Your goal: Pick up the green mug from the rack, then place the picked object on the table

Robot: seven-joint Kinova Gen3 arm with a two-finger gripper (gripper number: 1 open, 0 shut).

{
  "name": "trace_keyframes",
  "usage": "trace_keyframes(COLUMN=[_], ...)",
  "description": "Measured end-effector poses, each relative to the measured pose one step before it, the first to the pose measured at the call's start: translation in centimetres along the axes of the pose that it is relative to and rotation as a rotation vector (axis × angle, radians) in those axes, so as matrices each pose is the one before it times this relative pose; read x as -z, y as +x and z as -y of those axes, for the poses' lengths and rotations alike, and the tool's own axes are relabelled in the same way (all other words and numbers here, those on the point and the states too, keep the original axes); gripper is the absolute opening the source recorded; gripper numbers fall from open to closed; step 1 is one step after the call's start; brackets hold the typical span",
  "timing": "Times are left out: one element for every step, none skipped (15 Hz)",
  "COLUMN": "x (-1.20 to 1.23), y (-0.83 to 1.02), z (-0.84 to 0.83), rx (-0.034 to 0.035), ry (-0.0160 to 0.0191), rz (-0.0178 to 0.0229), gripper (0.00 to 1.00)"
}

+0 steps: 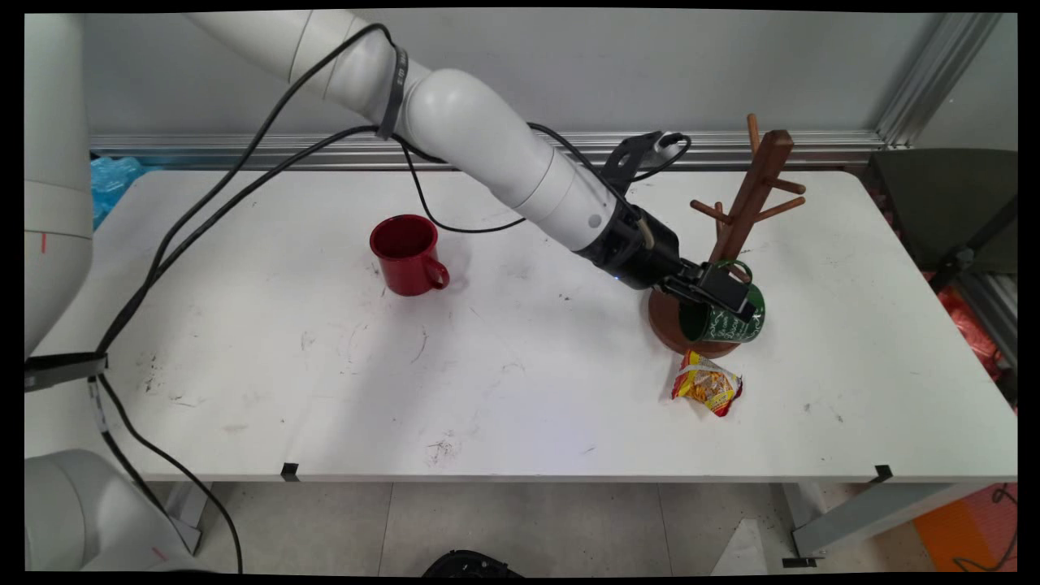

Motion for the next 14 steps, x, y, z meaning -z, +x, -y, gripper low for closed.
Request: trace_keyframes(x=[-0.057,-0.114,-0.069,-0.057,-0.056,-0.071,-0.068,-0.081,-0.063,-0.047,-0.031,-0.015,0.0,-0.023], y=[-0.093,-0.173,-0.141,-0.099,-0.092,-0.08,-0.084,-0.105,-0.093,-0.081,-0.093,-0.072,-0.051,-0.045], z=[0.083,0.153,0.138,0.121,0.147,0.142,0.111,0.118,0.108,0.092,0.098,0.075,0.036,0.005], rx=[-0.00052,-0.00191,-0.00257,-0.00339,-0.00398,-0.00435,-0.00504,-0.0059,-0.00549,-0.00412,-0.00395,-0.00426,-0.00381,-0.00459], ry=[-0.00072,-0.00102,0.00006,0.00121,0.0021,0.00271,0.00239,0.00271,0.00266,0.00283,0.00319,0.00306,0.00186,0.00131], rz=[-0.00198,-0.00368,-0.00395,-0.00406,-0.00474,-0.00455,-0.00245,-0.002,-0.00232,-0.00205,-0.00229,-0.00298,-0.00232,-0.00203], gripper=[1.0,1.0,1.0,1.0,0.0,0.0,0.0,0.0,0.0,0.0,0.0,0.0,0.0,0.0])
